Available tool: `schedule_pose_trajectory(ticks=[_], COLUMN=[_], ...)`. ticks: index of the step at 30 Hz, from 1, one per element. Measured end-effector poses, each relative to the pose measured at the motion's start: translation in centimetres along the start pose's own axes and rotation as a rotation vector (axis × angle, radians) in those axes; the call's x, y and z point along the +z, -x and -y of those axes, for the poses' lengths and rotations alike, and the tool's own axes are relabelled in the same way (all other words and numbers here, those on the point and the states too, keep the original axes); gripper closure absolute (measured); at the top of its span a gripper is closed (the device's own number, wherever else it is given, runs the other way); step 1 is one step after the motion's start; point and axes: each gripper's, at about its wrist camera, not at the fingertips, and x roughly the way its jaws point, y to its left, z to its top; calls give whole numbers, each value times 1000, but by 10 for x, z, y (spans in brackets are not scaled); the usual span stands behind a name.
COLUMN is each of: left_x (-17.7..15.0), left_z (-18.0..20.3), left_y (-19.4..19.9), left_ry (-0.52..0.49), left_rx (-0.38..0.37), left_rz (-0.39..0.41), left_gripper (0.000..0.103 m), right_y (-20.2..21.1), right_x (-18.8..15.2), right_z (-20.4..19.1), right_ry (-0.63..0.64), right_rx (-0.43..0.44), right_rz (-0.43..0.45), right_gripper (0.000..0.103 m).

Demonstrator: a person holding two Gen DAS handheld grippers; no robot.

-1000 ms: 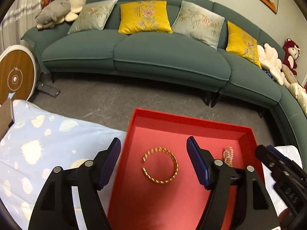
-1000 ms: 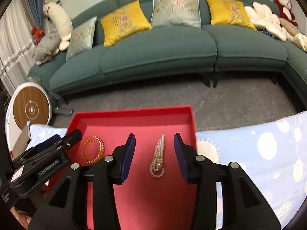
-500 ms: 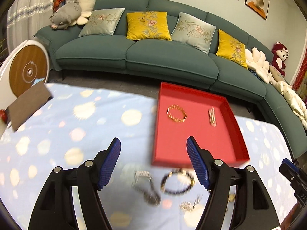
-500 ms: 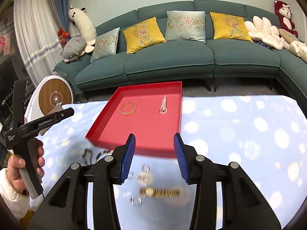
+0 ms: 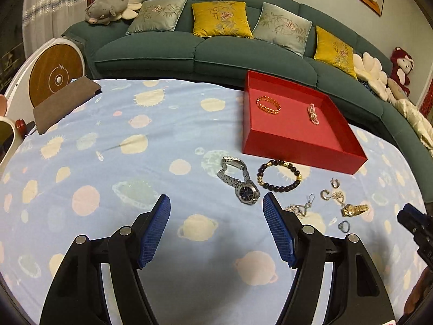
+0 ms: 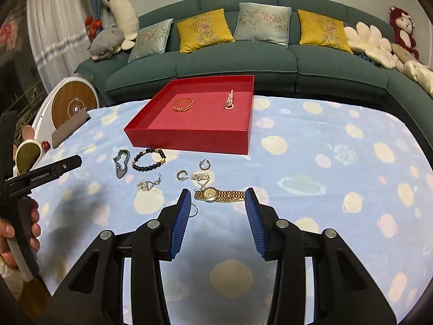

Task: Organize jewelry
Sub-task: 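Withdraw both tools from the red box back over the table, then grasp the gold watch by its band with the right tool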

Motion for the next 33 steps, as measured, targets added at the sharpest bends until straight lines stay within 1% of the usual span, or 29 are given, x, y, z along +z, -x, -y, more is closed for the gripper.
schedule_pose_trajectory(ticks=[3,5,7,10,11,13,16,21,23,27,30,33], left_x=[-4,-5,-4,1,2,3,3,5,6,4,0,-4], left_z=[-9,-12,-11,-2,3,14,25,25,24,27,31,30], left_y=[-15,-25,-33,-42,-45,-50,-63,-82,-85,-87,-86,-83], left_ry=[18,24,33,41,33,5,-30,8,6,-33,-90,-113], left_rx=[6,0,-8,-48,-65,-71,-45,2,27,60,79,71], left_rz=[-32,-51,-60,-69,-72,-75,-83,-101,-96,-91,-90,-89], left_gripper=[35,35,35,35,35,35,35,35,35,35,35,35], right_y=[-12,-22,-34,-51,-55,-63,-69,-83,-87,-96,-103,-101], right_x=[-3,-2,2,6,6,9,11,12,12,11,7,1], right_z=[1,3,8,17,20,24,24,26,26,25,22,17], right_ry=[43,48,24,-46,-67,-103,-102,-113,-108,-101,-88,-69], right_rx=[-23,-34,-26,-8,-6,-1,-9,-12,-20,-26,-17,2], right_rz=[-19,-29,-45,-75,-84,-103,-110,-136,-144,-168,-202,-216], right_gripper=[62,62,62,63,62,62,62,62,62,62,62,62])
